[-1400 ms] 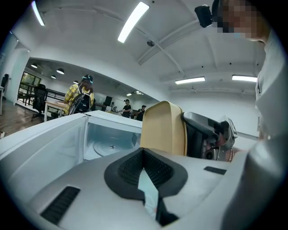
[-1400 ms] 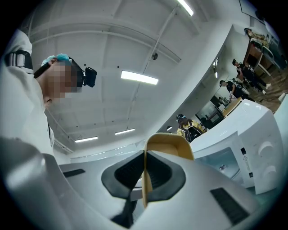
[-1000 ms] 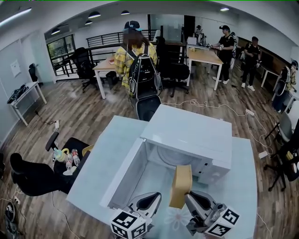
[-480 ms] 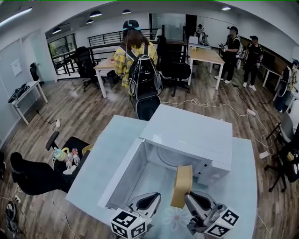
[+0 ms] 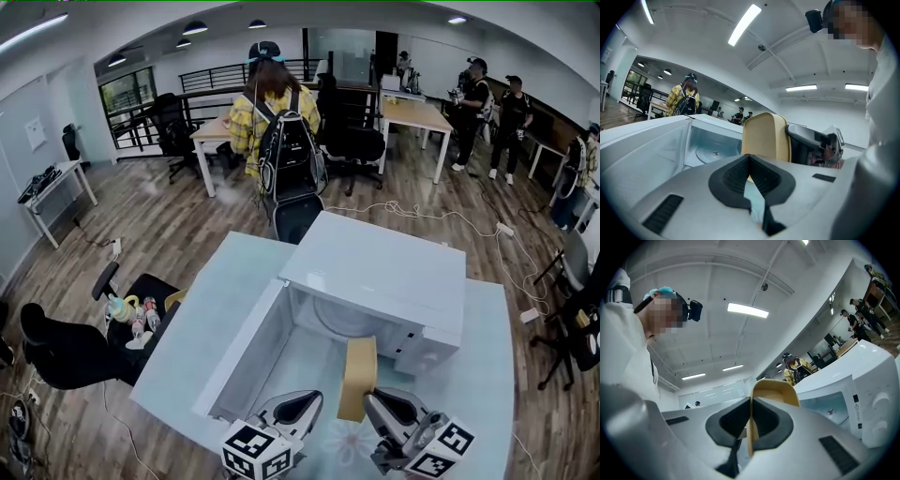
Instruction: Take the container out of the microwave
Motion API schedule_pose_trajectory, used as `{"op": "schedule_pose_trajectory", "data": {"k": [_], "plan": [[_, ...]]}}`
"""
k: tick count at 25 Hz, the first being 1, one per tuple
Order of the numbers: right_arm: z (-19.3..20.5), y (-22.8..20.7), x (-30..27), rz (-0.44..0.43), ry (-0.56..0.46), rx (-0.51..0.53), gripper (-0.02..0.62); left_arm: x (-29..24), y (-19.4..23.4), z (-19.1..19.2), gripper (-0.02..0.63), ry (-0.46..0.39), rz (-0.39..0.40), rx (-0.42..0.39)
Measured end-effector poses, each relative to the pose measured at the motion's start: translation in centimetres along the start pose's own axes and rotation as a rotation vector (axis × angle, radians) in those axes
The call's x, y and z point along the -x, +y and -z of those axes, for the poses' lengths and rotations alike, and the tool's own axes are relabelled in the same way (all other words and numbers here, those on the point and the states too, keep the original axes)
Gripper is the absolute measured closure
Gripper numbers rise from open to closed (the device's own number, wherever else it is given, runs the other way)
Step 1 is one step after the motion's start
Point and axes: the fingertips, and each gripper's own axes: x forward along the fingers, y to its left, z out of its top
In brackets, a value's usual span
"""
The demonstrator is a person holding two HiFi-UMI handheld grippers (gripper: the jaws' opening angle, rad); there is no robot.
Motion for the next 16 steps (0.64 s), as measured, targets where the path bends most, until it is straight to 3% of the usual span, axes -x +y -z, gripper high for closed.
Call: {"op": "schedule_pose_trajectory", "data": {"k": [16], "plan": [[0.7,-0.2,-0.4,-0.010,0.050,0.023,0.571,0.2,-0.1,1.6,0.601,0.039,-0.010,0.013]]}}
